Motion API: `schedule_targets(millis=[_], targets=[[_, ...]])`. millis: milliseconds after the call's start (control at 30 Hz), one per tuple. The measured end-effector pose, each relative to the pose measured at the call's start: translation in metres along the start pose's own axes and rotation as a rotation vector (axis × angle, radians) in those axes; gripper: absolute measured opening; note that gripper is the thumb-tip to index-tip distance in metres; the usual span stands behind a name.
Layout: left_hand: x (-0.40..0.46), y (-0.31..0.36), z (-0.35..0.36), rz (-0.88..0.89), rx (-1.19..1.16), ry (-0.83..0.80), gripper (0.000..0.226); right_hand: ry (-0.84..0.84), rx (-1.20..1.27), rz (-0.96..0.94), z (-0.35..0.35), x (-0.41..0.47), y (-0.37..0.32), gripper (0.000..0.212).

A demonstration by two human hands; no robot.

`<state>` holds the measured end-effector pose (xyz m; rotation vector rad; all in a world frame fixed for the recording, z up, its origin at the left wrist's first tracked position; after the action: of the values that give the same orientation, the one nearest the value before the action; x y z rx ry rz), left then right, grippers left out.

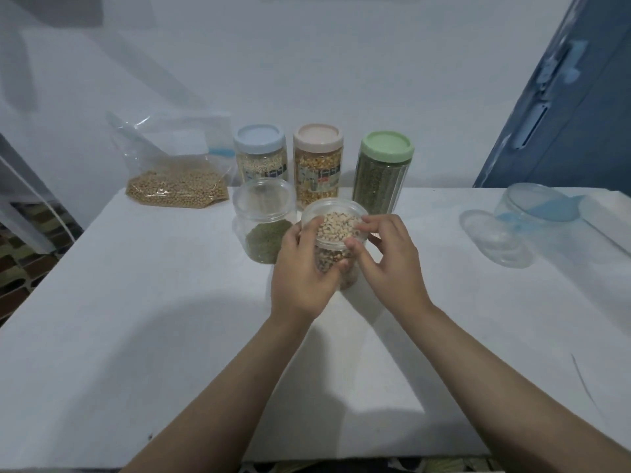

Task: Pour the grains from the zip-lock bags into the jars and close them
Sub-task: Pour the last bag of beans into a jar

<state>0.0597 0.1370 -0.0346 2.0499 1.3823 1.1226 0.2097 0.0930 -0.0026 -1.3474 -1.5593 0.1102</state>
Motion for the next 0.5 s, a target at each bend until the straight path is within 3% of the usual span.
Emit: schedule_targets(millis=[100,267,333,433,500], targets=[[-0.007,0.010,0.008,-0.044,-0.011,0.078,0.076,-0.078,-0.066,-0.024,-0.021,0.004,0.006,0.020],[-0.015,0.030,0.034,-0.085,-0.064,0.180,0.075,0.189,-0.397,0.047,-0.126,0.006,0.031,0.029],[-0.014,0.035,0.045,-0.103,-0.092,0.195,0.074,0.208,-0.597,0.138,-0.162,0.018,0.053,0.036],[-0.012,0.040,0.057,-0.099,-0.117,0.239,0.074,0.003,-0.833,0.454,-0.190,0.031,0.117,0.056],[-0.011,0.043,0.063,-0.102,-0.116,0.263,0.073,-0.165,-0.850,0.606,-0.190,0.023,0.157,0.063]])
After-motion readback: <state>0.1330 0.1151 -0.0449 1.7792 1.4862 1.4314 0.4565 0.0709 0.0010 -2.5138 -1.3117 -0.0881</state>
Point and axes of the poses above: each hand's wrist, its own x-axis towards the middle knuckle, its own z-axis out of the palm, y = z × x, the point moved 10 cm from there along x, towards the middle knuckle, and after that the axes turned 2 degrees about -z, right-handed, at the moved point
